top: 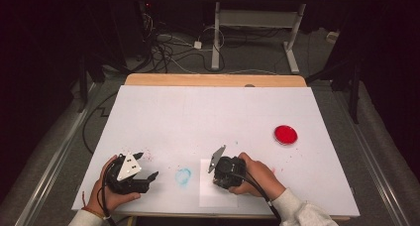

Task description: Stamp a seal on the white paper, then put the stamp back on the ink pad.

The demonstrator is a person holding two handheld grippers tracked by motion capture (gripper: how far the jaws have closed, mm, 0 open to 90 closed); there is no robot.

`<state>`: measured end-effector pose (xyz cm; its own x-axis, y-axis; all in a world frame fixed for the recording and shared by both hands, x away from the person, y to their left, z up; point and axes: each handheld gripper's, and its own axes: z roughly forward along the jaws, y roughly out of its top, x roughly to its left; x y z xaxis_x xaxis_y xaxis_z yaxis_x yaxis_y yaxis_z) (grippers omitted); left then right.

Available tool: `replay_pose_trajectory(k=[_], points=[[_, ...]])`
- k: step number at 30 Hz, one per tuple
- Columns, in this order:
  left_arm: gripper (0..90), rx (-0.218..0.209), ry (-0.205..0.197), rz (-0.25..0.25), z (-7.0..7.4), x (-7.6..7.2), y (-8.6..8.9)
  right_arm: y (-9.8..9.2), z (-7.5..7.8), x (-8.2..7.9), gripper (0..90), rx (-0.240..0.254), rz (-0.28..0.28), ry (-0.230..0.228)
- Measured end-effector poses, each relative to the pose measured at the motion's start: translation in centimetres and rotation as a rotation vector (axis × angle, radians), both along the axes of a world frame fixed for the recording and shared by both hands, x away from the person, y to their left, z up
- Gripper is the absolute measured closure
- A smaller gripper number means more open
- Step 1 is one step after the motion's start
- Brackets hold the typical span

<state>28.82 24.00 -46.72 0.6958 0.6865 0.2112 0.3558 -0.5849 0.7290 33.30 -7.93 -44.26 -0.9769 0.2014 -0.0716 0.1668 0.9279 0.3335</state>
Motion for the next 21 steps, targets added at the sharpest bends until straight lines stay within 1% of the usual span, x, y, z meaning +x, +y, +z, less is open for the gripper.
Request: replay_pose_trajectory(k=[1,3,4,5,6,7,8,9,10,11,13,14,16,17,18,19,20,21], points=[[19.6,0.003,0.0,0.001,0.0,0.0,0.0,-0.1,0.2,-0.1,75.8,-0.001,0.009,0.0],[19.6,0.001,0.0,0.001,0.0,-0.1,0.1,-0.5,0.8,-0.1,75.8,0.044,0.005,0.01],[19.6,-0.004,-0.002,0.003,0.0,-0.2,0.1,-0.6,1.0,-0.1,75.8,0.042,-0.005,-0.011],[19.6,0.004,-0.015,-0.003,0.1,-0.1,0.2,-0.8,1.2,-0.1,75.8,0.055,-0.008,-0.02],[19.6,0.0,-0.003,0.003,0.0,-0.2,0.2,-0.9,1.4,0.0,75.8,0.066,-0.011,-0.013],[19.6,0.004,-0.002,0.003,0.0,-0.2,0.2,-1.1,1.6,0.0,75.8,0.074,-0.018,-0.018],[19.6,0.006,0.0,0.003,0.0,-0.2,0.2,-1.1,1.8,0.0,75.8,0.065,-0.022,-0.039],[19.7,0.007,0.001,0.003,0.0,-0.2,0.3,-1.2,1.9,0.0,75.7,0.072,-0.019,-0.043],[19.7,0.003,0.0,0.003,0.0,-0.2,0.3,-1.3,2.2,-0.1,75.7,0.091,-0.024,-0.039],[19.6,-0.002,-0.002,0.007,0.0,-0.2,0.2,-1.4,2.4,-0.1,75.8,0.103,-0.03,-0.048],[19.6,-0.003,-0.004,0.004,0.0,-0.2,0.2,-1.5,2.8,-0.2,75.8,0.106,-0.019,-0.047],[19.6,0.001,-0.002,0.004,0.0,-0.2,0.2,-1.6,3.0,-0.3,75.8,0.118,-0.029,-0.058],[19.6,0.005,0.004,0.002,-0.1,-0.2,0.3,-1.7,3.3,-0.3,75.8,0.124,-0.026,-0.056],[19.6,0.01,-0.005,-0.001,-0.1,-0.2,0.3,-1.8,3.5,-0.3,75.8,0.132,-0.029,-0.062],[19.6,0.015,-0.007,-0.001,-0.1,-0.2,0.4,-1.8,3.6,-0.3,75.8,0.129,-0.027,-0.068],[19.6,0.007,0.002,0.006,-0.1,-0.4,0.3,-1.9,3.7,-0.4,75.8,0.129,-0.027,-0.063],[19.6,0.003,-0.001,0.006,0.0,-0.5,0.3,-2.0,3.8,-0.4,75.8,0.137,-0.026,-0.066],[19.6,0.011,-0.014,0.002,0.1,-0.4,0.3,-2.1,3.9,-0.4,75.8,0.136,-0.035,-0.068]])
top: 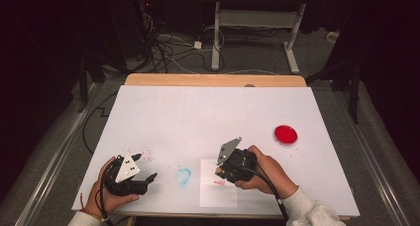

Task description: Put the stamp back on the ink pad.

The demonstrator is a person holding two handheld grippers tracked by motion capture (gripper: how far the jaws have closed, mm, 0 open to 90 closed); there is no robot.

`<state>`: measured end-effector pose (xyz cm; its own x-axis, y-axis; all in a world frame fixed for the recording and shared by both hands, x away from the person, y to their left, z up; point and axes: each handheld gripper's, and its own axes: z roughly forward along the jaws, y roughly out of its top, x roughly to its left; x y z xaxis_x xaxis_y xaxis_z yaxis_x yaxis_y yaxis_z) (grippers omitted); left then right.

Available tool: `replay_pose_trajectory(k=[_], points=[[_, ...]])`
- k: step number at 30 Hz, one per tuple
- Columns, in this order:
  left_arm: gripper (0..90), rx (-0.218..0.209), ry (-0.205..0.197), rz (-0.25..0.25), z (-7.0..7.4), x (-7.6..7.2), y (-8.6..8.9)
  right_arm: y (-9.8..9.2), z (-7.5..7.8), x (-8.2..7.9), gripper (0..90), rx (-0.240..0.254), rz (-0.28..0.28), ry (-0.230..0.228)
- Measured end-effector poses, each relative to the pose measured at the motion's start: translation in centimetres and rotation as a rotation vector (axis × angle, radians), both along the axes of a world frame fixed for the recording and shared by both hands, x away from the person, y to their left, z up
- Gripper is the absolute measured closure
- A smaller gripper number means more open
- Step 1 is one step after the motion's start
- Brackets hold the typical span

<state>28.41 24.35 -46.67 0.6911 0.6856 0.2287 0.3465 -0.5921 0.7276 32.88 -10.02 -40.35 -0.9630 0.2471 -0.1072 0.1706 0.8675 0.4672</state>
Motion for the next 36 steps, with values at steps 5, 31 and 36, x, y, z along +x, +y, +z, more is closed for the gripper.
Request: replay_pose_trajectory(k=[5,31,36], points=[[19.6,-0.005,0.003,-0.003,0.1,-0.2,-0.2,-0.7,0.3,0.0,75.8,0.003,-0.005,-0.016],[19.6,-0.004,0.011,-0.012,0.1,-0.2,-0.4,-7.1,3.9,3.4,75.8,0.058,-0.215,-0.095],[19.6,-0.005,0.012,-0.011,0.1,-0.2,-0.4,-7.6,3.6,4.0,75.8,0.036,-0.246,-0.099]])
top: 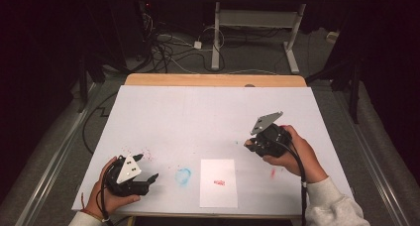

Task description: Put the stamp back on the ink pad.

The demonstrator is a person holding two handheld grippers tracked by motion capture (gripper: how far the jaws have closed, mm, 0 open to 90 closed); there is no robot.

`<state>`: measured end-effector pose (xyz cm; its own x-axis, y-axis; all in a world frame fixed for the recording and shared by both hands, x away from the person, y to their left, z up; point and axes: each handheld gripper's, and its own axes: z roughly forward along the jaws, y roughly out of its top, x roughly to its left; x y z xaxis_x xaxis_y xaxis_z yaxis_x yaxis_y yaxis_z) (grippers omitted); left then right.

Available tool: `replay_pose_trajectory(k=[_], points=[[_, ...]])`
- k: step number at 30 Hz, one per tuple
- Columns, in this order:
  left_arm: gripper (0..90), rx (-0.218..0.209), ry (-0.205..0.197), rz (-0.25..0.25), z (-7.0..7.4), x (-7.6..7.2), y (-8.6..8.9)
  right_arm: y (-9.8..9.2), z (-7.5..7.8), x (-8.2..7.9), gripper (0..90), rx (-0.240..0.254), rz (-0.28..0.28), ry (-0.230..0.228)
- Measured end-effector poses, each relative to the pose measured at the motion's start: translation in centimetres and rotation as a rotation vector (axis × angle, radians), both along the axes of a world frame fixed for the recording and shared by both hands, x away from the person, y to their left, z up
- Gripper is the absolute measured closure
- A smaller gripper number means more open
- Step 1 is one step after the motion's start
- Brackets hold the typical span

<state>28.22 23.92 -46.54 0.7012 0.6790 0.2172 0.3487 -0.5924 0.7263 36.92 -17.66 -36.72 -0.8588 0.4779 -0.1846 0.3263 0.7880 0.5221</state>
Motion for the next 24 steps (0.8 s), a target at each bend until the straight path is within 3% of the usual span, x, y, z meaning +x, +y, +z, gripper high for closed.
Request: replay_pose_trajectory(k=[5,9,19,24], points=[[19.6,0.002,0.0,-0.001,0.0,0.0,0.0,-1.8,0.3,1.3,75.7,-0.012,-0.076,-0.011],[19.6,0.005,0.002,0.003,-0.1,0.1,-0.1,-3.6,0.2,2.8,75.7,-0.02,-0.135,0.009],[19.6,0.009,0.005,-0.001,-0.2,0.1,-0.1,-6.9,-2.1,6.2,75.6,-0.084,-0.299,0.072],[19.6,0.01,0.006,-0.002,-0.2,0.1,-0.2,-8.0,-3.0,7.3,75.6,-0.096,-0.346,0.098]])
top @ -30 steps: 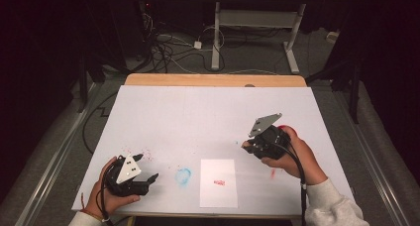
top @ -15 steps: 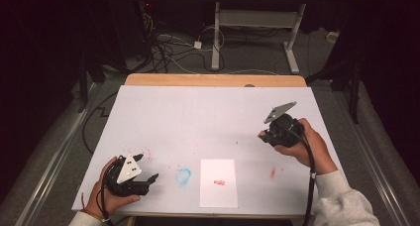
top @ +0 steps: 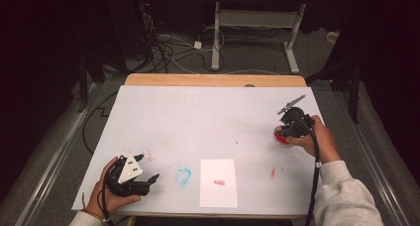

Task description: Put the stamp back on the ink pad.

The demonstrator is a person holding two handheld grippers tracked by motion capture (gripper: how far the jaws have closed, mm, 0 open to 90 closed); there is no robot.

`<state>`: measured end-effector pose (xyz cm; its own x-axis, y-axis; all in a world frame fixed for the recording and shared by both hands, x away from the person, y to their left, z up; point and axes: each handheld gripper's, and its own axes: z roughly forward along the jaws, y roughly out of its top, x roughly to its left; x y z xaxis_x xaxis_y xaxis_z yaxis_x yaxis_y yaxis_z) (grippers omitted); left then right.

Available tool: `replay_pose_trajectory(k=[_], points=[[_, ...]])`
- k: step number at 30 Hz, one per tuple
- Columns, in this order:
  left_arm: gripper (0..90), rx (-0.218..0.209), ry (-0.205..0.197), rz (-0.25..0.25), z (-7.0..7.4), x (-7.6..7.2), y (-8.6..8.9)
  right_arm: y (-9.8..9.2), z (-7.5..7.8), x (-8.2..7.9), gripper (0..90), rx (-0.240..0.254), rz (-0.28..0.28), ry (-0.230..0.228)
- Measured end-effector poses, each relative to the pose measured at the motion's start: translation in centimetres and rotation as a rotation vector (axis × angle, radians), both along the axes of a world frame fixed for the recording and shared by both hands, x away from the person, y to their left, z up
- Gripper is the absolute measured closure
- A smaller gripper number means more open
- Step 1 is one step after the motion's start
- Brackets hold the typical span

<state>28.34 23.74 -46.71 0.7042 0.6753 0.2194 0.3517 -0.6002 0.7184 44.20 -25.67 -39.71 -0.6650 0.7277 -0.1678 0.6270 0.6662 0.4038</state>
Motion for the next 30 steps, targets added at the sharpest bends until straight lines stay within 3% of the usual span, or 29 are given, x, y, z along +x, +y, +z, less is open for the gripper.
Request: replay_pose_trajectory(k=[17,22,27,30], points=[[19.6,0.0,0.0,0.0,0.0,0.0,0.1,-1.4,-2.1,2.0,75.3,-0.034,-0.109,0.048],[19.6,-0.002,0.0,0.0,0.0,0.0,0.1,-1.7,-2.4,2.2,74.7,-0.018,-0.121,0.064],[19.6,0.002,0.001,0.001,0.0,0.0,0.0,-1.6,-2.8,2.2,72.2,-0.039,-0.121,0.076],[19.6,-0.002,0.002,0.003,0.0,0.0,0.0,-1.8,-2.9,2.1,69.8,-0.025,-0.131,0.06]])
